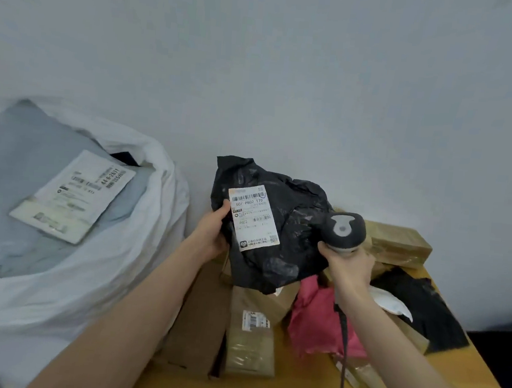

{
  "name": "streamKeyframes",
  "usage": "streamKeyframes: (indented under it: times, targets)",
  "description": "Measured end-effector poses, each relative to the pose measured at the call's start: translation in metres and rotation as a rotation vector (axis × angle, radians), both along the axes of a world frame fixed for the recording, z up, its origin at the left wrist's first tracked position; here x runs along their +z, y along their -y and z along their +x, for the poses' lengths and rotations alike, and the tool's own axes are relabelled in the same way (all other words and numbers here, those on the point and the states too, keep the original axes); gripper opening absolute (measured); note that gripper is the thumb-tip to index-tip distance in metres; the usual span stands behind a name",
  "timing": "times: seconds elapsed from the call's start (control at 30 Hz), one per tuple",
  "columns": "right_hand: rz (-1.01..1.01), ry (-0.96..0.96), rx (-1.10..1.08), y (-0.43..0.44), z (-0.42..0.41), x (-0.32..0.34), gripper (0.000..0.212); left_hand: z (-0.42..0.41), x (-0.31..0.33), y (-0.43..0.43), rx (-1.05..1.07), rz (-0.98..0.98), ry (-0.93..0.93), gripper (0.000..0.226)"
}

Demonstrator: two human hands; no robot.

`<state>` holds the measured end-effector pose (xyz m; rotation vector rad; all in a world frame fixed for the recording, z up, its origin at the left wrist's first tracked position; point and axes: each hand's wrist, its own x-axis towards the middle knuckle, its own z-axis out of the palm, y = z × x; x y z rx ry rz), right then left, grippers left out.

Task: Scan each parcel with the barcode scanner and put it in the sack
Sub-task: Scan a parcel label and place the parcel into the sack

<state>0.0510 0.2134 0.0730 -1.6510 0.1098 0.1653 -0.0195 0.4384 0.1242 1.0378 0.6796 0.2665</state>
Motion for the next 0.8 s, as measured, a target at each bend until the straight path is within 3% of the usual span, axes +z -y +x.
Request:
streamKeyframes:
  times: [0.1,0.2,0.27,0.4,0.47,0.53,0.6,0.67,0.73,0.8]
  targets:
    - [0.149,-0.033,0.074,-0.011,-0.006,0.009,0.033,-0.007,0.003,-0.010,-0.107,0.055,-0.048,0.028]
    - [0.322,-0.047,0.178,-0.022,-0.011,0.020,0.035,-0.011,0.000,-0.005,-0.403,0.188,-0.149,0.034]
    - [0.324,-0.066,0.215,-0.027,-0.011,0.026,0.030,-0.010,-0.002,0.000,-0.581,0.242,-0.170,0.035]
    - [0.252,-0.112,0.219,-0.026,-0.006,0.024,0.015,-0.009,-0.002,0.004,-0.736,0.285,-0.157,0.027]
    - [0.249,-0.122,0.163,-0.024,-0.004,0.022,0.014,-0.008,-0.005,0.003,-0.715,0.312,-0.134,0.027]
    - [0.230,-0.123,0.109,-0.023,-0.001,0.022,0.018,-0.005,-0.010,0.003,-0.540,0.352,-0.064,0.023]
    - [0.189,-0.112,0.070,-0.023,0.002,0.021,0.021,-0.005,-0.011,0.002,-0.247,0.525,0.020,0.007]
    - [0.152,-0.098,0.044,-0.023,0.006,0.022,0.020,-0.006,-0.010,0.003,-0.038,0.778,0.059,0.010]
    - [0.137,-0.088,0.032,-0.024,0.008,0.022,0.019,-0.007,-0.008,0.009,-0.092,0.947,0.080,0.015]
    - [0.150,-0.081,0.043,-0.026,0.008,0.021,0.020,-0.008,-0.010,0.021,-0.301,1.003,0.043,0.024]
